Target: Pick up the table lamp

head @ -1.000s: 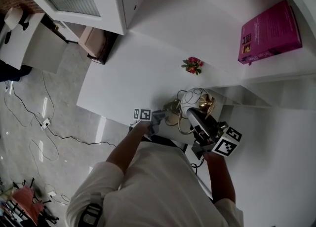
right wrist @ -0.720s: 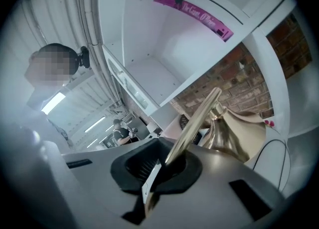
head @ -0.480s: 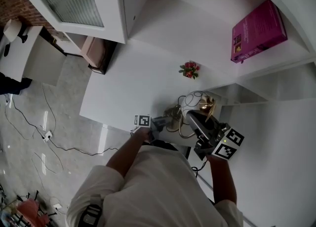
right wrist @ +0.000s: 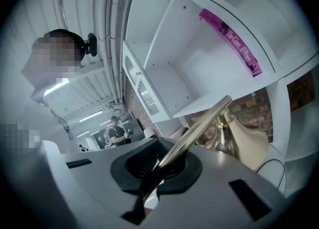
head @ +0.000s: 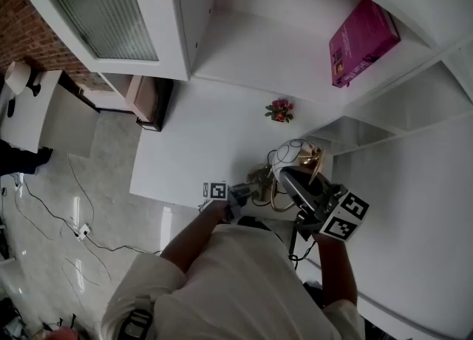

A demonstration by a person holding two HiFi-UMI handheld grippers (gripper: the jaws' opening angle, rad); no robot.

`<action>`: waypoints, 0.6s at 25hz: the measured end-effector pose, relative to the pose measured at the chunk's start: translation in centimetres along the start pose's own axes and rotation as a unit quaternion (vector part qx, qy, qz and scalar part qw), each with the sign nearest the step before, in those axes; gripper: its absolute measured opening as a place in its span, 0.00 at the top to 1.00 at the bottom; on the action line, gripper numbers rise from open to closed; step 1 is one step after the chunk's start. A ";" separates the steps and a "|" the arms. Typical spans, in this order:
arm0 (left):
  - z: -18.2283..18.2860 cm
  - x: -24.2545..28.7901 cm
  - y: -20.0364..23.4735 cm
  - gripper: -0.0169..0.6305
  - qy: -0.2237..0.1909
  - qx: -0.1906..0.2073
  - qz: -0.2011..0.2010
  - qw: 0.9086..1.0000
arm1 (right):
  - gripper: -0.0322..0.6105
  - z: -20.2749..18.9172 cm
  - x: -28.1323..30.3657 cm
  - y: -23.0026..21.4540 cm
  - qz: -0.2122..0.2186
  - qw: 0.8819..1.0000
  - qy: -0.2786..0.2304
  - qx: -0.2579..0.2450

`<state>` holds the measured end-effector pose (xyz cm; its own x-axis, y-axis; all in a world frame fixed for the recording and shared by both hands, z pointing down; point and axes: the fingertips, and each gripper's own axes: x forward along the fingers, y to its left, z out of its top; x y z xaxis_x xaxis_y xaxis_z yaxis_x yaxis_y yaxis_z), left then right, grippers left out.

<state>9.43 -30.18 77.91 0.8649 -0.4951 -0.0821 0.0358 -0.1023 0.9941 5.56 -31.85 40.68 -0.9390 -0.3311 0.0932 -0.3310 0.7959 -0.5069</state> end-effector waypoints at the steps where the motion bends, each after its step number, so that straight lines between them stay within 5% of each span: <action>1: 0.0 -0.4 0.0 0.62 -0.001 0.000 0.003 1.000 | 0.95 0.0 0.1 0.4 -0.002 1.000 -0.005 -0.002; 7: -0.7 -2.7 0.3 0.75 0.015 0.004 0.027 1.000 | 0.95 -0.7 0.7 2.7 -0.022 0.999 -0.026 -0.008; 15: -2.5 -3.8 0.3 0.76 0.057 -0.001 0.025 0.998 | 0.94 -2.1 0.2 4.4 -0.064 0.997 -0.038 -0.017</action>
<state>7.38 -26.14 78.73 0.9174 -0.3973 -0.0234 -0.0083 -0.0779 0.9969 3.72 -27.37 40.34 -0.8791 -0.4681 0.0902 -0.4528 0.7607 -0.4650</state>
